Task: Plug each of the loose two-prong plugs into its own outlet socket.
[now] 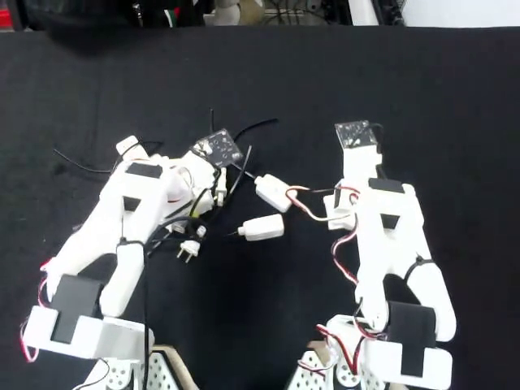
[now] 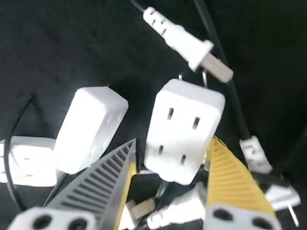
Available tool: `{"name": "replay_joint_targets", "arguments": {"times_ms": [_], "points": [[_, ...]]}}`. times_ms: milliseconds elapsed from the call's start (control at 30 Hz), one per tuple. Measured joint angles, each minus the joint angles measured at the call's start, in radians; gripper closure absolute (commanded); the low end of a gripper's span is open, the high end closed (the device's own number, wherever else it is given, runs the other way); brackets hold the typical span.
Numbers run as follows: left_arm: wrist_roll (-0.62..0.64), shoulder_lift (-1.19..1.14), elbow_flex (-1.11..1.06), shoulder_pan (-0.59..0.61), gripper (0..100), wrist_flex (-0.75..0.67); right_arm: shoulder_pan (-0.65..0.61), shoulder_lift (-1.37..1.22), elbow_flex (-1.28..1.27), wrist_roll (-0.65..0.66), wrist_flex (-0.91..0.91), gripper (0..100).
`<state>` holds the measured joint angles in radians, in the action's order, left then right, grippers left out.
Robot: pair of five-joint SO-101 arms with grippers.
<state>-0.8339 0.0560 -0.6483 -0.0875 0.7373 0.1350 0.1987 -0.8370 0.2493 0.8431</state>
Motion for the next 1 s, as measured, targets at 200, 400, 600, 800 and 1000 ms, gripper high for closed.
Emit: {"name": "replay_joint_targets", "arguments": {"times_ms": [200, 400, 600, 800, 1000], "points": [[0.084, -0.051, 0.002, 0.000, 86, -0.020, 0.000, -0.003, 0.000, 0.000, 0.000, 97.6], [0.157, -0.051, 0.000, -0.002, 95, -0.020, 0.000, -0.003, 0.000, 0.000, -0.002, 97.6], [0.255, 0.084, 0.000, -0.002, 95, 0.037, 0.000, -0.003, 0.000, 0.000, -0.006, 97.6], [0.272, 0.264, 0.000, 0.000, 95, 0.135, 0.000, -0.005, 0.000, 0.000, -0.006, 97.6], [0.259, 0.371, 0.011, 0.000, 95, 0.276, 0.000, -0.005, 0.000, 0.000, -0.006, 97.6]]}}
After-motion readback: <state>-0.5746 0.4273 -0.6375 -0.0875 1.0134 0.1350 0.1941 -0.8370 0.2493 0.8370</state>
